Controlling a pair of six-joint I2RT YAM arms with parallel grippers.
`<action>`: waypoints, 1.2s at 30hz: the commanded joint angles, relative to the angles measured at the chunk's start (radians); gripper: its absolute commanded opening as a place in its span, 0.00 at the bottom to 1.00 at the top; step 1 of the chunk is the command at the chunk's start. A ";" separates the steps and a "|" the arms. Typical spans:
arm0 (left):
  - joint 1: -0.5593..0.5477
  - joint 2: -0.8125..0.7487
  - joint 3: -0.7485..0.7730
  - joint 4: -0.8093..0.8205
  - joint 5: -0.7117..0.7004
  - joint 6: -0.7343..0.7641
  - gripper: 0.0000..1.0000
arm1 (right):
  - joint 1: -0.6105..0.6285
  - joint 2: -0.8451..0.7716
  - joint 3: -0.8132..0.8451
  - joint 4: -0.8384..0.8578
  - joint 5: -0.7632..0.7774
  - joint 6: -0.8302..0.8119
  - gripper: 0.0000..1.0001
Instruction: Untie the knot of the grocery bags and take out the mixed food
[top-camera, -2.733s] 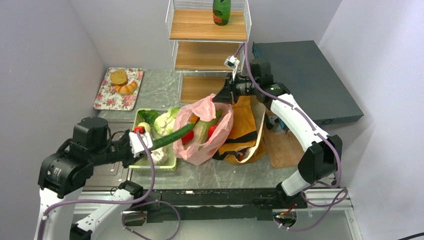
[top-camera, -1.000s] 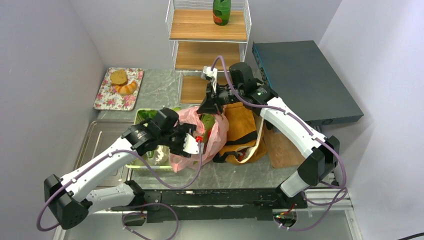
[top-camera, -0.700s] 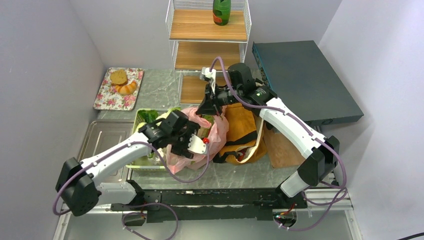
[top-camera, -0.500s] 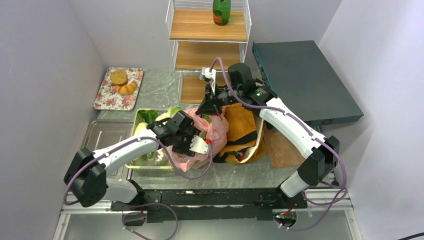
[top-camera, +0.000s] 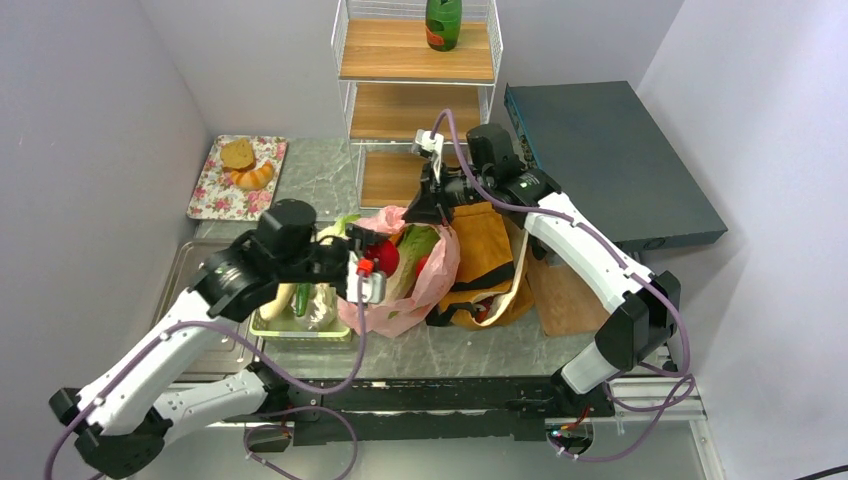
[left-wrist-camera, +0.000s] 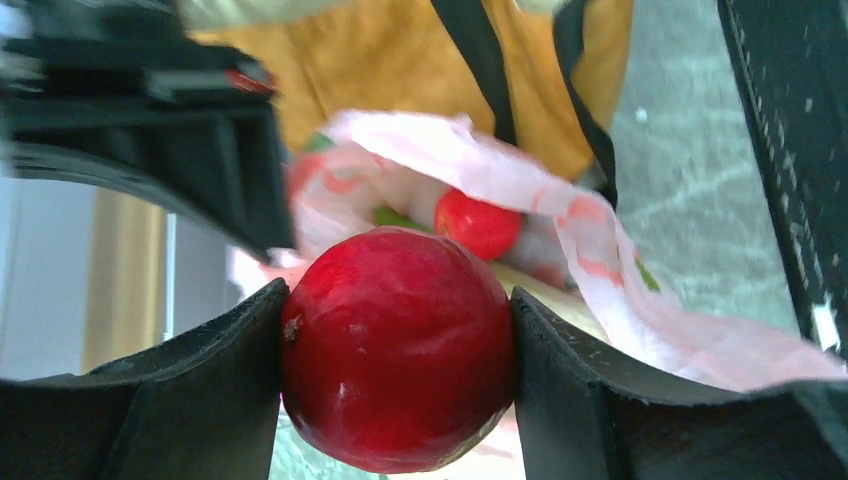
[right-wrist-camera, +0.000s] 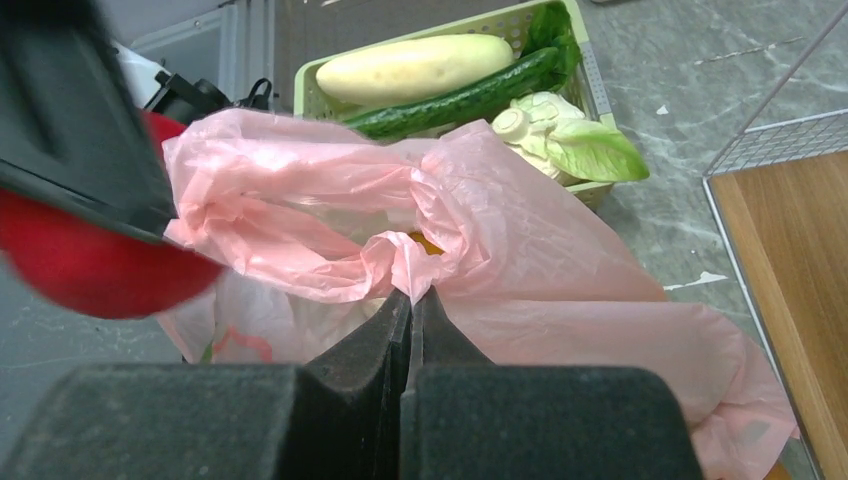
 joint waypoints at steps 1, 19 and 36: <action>0.053 -0.029 0.117 0.037 0.118 -0.241 0.10 | -0.008 -0.016 -0.012 0.019 -0.011 -0.029 0.00; 0.630 -0.057 -0.303 -0.220 0.263 0.013 0.29 | -0.033 -0.054 -0.002 0.009 -0.011 -0.047 0.00; 0.628 -0.187 0.007 -0.399 0.445 0.140 0.99 | 0.059 0.005 0.196 -0.071 -0.045 -0.165 0.00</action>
